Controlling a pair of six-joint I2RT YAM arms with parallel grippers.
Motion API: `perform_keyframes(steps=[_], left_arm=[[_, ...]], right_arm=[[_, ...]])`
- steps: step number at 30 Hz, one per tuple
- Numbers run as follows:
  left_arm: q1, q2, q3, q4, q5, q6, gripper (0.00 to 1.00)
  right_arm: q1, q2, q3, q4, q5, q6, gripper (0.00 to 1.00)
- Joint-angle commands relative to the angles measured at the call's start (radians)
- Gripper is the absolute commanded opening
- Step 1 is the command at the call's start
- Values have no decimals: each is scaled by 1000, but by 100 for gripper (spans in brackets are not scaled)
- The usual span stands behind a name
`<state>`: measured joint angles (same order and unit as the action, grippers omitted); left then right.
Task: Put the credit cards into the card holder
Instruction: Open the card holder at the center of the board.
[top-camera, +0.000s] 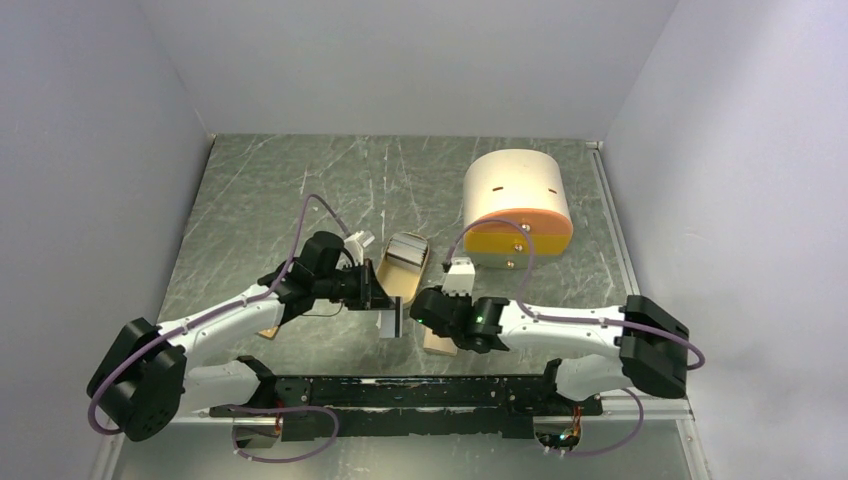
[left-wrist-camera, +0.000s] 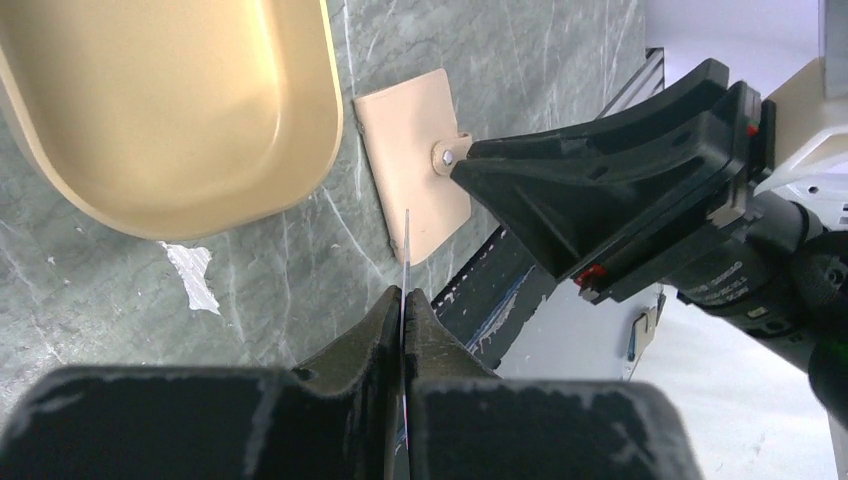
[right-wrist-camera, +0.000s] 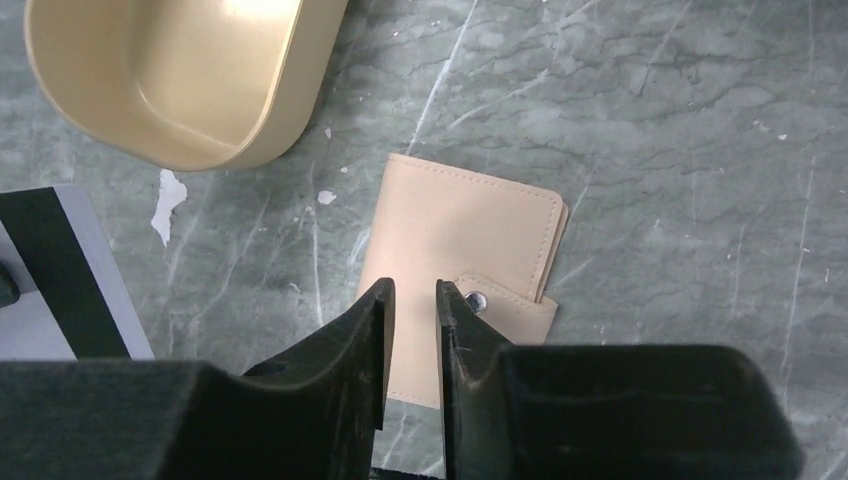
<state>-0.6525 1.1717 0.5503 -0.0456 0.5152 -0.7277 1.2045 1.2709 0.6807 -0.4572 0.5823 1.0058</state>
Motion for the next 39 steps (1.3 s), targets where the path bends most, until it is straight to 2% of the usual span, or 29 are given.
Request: perform_keyframes(steps=[1,4,9,17,19,22,23,24,29,34,39], left_arm=[[-10,-16,2,30,-28,-8,9],[-9,-31,-12,26,-33,-6,9],[-10,-58,-26,12,-40,-3,9],[-9,-63,-31,5,-47,4,9],[-10,-63,-33,7,-47,4,9],[-10,-64,-34,4,-49,5,9],[-10,-63,-33,3,-50,6,9],[-10,-61,-31,1,-53,9,9],[-9,-45,-25,0,-44,12,9],[-21,-31,-16,14,-33,8,9],[-59,11,-4,41,-32,-2,9]], right_arm=[[23,91,82,-174,39,99,30],[28,139,99,-191,43,97,36],[29,231,136,-273,83,118,37],[29,296,108,-152,42,56,35],[32,321,114,-169,54,54,30],[33,331,103,-176,69,46,9],[32,321,92,-165,69,40,1],[33,298,79,-144,63,28,0],[32,191,15,-19,47,-17,0],[18,-44,-177,325,-80,-122,0],[-15,-203,-242,417,-145,-165,0]])
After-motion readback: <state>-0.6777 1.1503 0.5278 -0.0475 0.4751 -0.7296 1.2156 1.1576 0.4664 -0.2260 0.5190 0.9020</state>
